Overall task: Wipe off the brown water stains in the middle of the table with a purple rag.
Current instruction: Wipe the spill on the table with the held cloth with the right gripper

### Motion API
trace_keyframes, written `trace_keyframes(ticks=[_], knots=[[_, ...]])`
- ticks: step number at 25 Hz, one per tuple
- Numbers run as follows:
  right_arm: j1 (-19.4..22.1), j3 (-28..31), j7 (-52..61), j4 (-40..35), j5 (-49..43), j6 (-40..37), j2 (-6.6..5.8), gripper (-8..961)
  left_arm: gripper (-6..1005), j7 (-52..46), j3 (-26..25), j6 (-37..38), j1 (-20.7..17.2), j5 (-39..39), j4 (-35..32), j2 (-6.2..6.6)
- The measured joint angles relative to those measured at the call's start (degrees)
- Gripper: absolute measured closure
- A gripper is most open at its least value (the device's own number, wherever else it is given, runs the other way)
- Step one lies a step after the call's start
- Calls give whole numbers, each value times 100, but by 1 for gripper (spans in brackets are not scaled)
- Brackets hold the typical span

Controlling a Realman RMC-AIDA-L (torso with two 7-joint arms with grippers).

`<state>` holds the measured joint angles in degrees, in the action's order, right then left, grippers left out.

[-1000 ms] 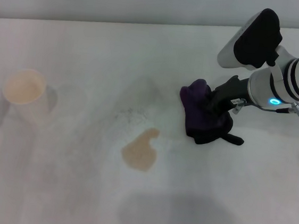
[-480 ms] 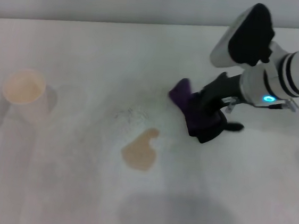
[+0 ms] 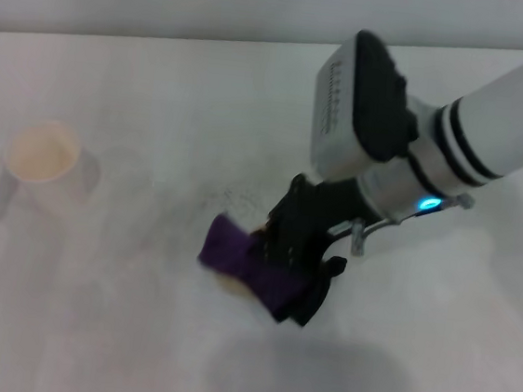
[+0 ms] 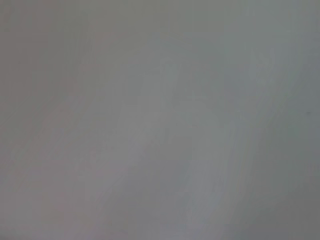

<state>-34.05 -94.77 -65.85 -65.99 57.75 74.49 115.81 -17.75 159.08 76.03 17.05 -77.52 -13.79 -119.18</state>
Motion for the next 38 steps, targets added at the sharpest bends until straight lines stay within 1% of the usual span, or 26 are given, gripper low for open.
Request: trace_keyframes(ticks=[3, 10, 14, 18, 19, 22, 25, 28, 31, 35, 37, 38], knots=[[-30, -310, -128, 51, 125, -59, 17, 880, 112, 0, 0, 0, 20, 0, -1, 0], [-109, -1341, -123, 483, 152, -1255, 40, 883, 113, 0, 0, -3, 35, 0, -11, 0], [-107, -1423, -120, 589, 159, -1488, 39, 885, 113, 0, 0, -13, 35, 0, -11, 0], [-87, -1539, -120, 763, 165, -1951, 38, 882, 112, 0, 0, -34, 35, 0, -17, -1], [-79, -1560, -110, 861, 154, -2245, 38, 882, 112, 0, 0, -36, 32, 1, -18, -3], [-77, -1549, -83, 929, 132, -2411, 31, 879, 111, 0, 0, -36, 21, 0, -19, -7], [-85, -1504, 105, 1026, 7, -2737, -8, 877, 111, 0, 0, -18, -6, 0, -16, -7], [-100, -1258, 381, 1153, -445, -2947, -11, 874, 111, 0, 0, -13, -8, 0, -13, -3], [-100, -985, 664, 1224, -857, -3052, -3, 872, 112, 0, 0, -5, -22, 1, -11, -2], [-37, -742, 726, 1230, -900, -3012, -15, 868, 112, -67, 0, -2, -35, 0, -4, 0], [-25, -855, 692, 1144, -785, -2756, 15, 867, 112, -115, 0, 0, -36, 1, -1, 0], [-25, -855, 692, 1144, -785, -2756, 15, 866, 112, -130, 0, -1, -35, 1, -1, 0]])
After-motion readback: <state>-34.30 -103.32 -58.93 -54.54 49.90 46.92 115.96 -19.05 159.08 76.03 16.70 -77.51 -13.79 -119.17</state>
